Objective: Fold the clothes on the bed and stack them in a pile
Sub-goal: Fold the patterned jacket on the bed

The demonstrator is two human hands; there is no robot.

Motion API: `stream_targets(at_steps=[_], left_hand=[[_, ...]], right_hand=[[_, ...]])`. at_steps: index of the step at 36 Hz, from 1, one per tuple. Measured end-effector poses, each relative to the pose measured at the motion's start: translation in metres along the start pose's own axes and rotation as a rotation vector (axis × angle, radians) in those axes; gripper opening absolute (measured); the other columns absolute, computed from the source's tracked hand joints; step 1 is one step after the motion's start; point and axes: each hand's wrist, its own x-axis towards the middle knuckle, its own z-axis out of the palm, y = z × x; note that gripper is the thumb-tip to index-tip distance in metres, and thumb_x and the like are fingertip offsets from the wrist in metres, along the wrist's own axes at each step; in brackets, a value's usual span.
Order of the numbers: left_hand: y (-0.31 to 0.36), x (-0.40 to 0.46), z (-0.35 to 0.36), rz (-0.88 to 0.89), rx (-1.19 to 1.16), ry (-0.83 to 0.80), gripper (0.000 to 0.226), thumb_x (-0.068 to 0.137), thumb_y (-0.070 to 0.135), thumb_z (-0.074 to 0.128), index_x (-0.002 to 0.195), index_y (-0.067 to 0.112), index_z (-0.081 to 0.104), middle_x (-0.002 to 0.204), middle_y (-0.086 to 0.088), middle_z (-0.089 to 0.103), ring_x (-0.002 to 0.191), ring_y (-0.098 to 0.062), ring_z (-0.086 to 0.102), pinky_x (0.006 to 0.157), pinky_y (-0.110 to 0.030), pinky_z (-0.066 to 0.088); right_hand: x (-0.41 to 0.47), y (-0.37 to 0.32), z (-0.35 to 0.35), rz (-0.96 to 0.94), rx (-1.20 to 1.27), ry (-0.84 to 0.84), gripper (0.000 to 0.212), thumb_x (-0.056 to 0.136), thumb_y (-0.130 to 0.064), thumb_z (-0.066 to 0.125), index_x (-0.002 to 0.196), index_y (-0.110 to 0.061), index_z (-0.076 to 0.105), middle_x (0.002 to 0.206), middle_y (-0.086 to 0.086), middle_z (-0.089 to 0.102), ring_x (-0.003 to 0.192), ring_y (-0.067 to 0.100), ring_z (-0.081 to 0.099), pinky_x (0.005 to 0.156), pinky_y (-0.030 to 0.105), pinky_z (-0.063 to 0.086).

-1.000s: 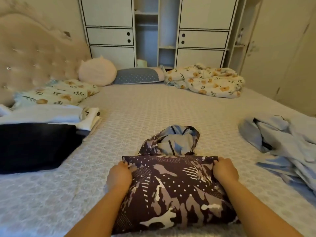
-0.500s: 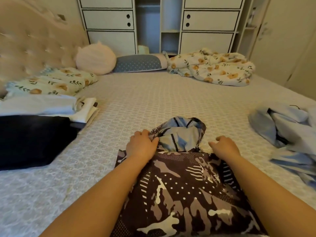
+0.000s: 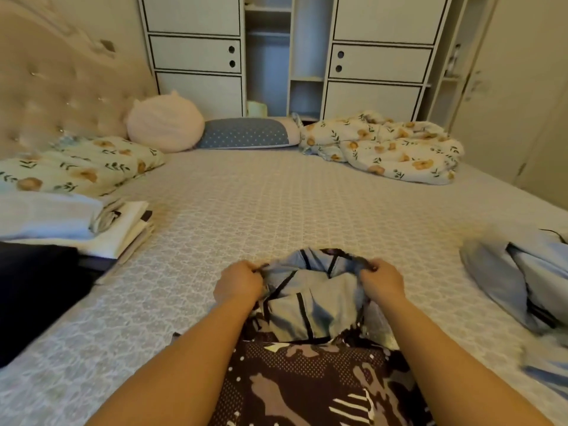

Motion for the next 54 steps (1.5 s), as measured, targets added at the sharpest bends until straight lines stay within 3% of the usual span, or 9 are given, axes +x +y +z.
stream_targets(at_steps=[4, 11, 19, 23, 28, 32, 36, 45, 54], left_hand=[[-0.007, 0.013, -0.022, 0.010, -0.243, 0.372, 0.014, 0.092, 0.018, 0.050, 0.096, 0.032, 0.051, 0.111, -0.003, 0.055, 0.069, -0.020, 0.046, 0.056, -0.030, 0.034], [-0.045, 0.014, -0.033, 0.157, 0.278, -0.054, 0.050, 0.090, 0.012, 0.049, 0.137, 0.030, 0.045, 0.137, -0.004, 0.040, 0.112, -0.025, 0.053, 0.083, -0.036, 0.047], [-0.045, 0.009, -0.047, 0.461, 0.198, 0.207, 0.059, 0.094, 0.017, 0.043, 0.145, 0.043, 0.032, 0.146, 0.005, 0.038, 0.121, -0.020, 0.048, 0.080, -0.031, 0.047], [-0.071, 0.007, -0.055, 0.822, 0.655, -0.118, 0.069, 0.086, 0.016, 0.059, 0.140, 0.051, 0.035, 0.158, 0.009, 0.017, 0.143, -0.019, 0.016, 0.112, -0.037, 0.024], [-0.059, 0.006, -0.073, 0.484, 0.227, -0.693, 0.031, 0.095, 0.024, 0.051, 0.118, 0.041, 0.064, 0.158, 0.010, 0.018, 0.146, -0.018, 0.001, 0.117, -0.041, 0.003], [-0.017, -0.003, -0.062, 0.598, -0.103, -0.257, 0.024, 0.092, 0.032, 0.055, 0.076, 0.036, 0.072, 0.126, 0.012, 0.060, 0.127, -0.012, 0.042, 0.104, -0.031, 0.030], [0.025, -0.010, -0.018, 1.000, 0.143, -0.118, 0.026, 0.096, 0.034, 0.050, 0.100, 0.024, 0.073, 0.106, 0.005, 0.069, 0.106, -0.016, 0.056, 0.094, -0.038, 0.041], [-0.030, 0.048, 0.040, 0.502, 0.560, -0.478, 0.116, 0.056, 0.097, 0.018, 0.151, 0.036, -0.006, 0.160, 0.002, -0.010, 0.147, -0.019, -0.012, 0.115, -0.049, -0.013], [-0.044, 0.047, 0.027, 0.522, 0.447, 0.032, 0.052, 0.087, 0.064, 0.046, 0.127, 0.034, 0.055, 0.143, 0.000, 0.040, 0.133, -0.019, 0.033, 0.115, -0.041, 0.016]], right_hand=[[0.002, 0.000, -0.028, -0.146, 0.043, 0.266, 0.014, 0.088, -0.010, 0.050, 0.090, -0.023, 0.056, 0.072, 0.000, 0.053, 0.058, 0.013, 0.045, 0.049, 0.029, 0.033], [-0.013, 0.031, -0.039, -0.215, -0.627, 0.097, 0.035, 0.090, -0.009, 0.051, 0.122, -0.023, 0.052, 0.120, 0.004, 0.055, 0.087, 0.024, 0.057, 0.059, 0.028, 0.034], [-0.022, 0.011, -0.039, -0.569, -0.473, 0.362, 0.018, 0.073, 0.003, 0.063, 0.086, -0.009, 0.061, 0.089, 0.010, 0.056, 0.067, 0.023, 0.043, 0.048, 0.026, 0.019], [-0.026, 0.025, -0.043, -0.618, -0.924, -0.117, 0.020, 0.087, -0.020, 0.057, 0.104, -0.029, 0.061, 0.111, -0.004, 0.054, 0.101, 0.018, 0.045, 0.076, 0.029, 0.037], [-0.032, 0.013, -0.057, -0.312, -0.457, -0.554, 0.026, 0.087, -0.016, 0.056, 0.086, -0.036, 0.072, 0.106, -0.008, 0.059, 0.100, 0.012, 0.052, 0.084, 0.025, 0.039], [-0.031, -0.017, -0.044, -0.389, -0.309, -0.359, 0.022, 0.089, -0.028, 0.058, 0.074, -0.035, 0.073, 0.096, -0.009, 0.070, 0.091, 0.013, 0.061, 0.078, 0.029, 0.045], [-0.021, -0.039, -0.003, -0.643, -0.517, -0.163, 0.028, 0.094, -0.022, 0.048, 0.109, -0.031, 0.070, 0.119, -0.005, 0.064, 0.104, 0.018, 0.056, 0.083, 0.029, 0.041], [0.008, 0.019, 0.060, -0.399, -0.732, -0.507, 0.100, 0.067, -0.091, 0.027, 0.150, -0.042, -0.001, 0.158, -0.013, -0.014, 0.145, 0.014, -0.018, 0.113, 0.057, -0.007], [0.015, 0.024, 0.046, -0.337, -0.429, -0.300, 0.070, 0.082, -0.069, 0.050, 0.141, -0.034, 0.040, 0.153, -0.005, 0.026, 0.136, 0.016, 0.030, 0.111, 0.041, 0.025]])
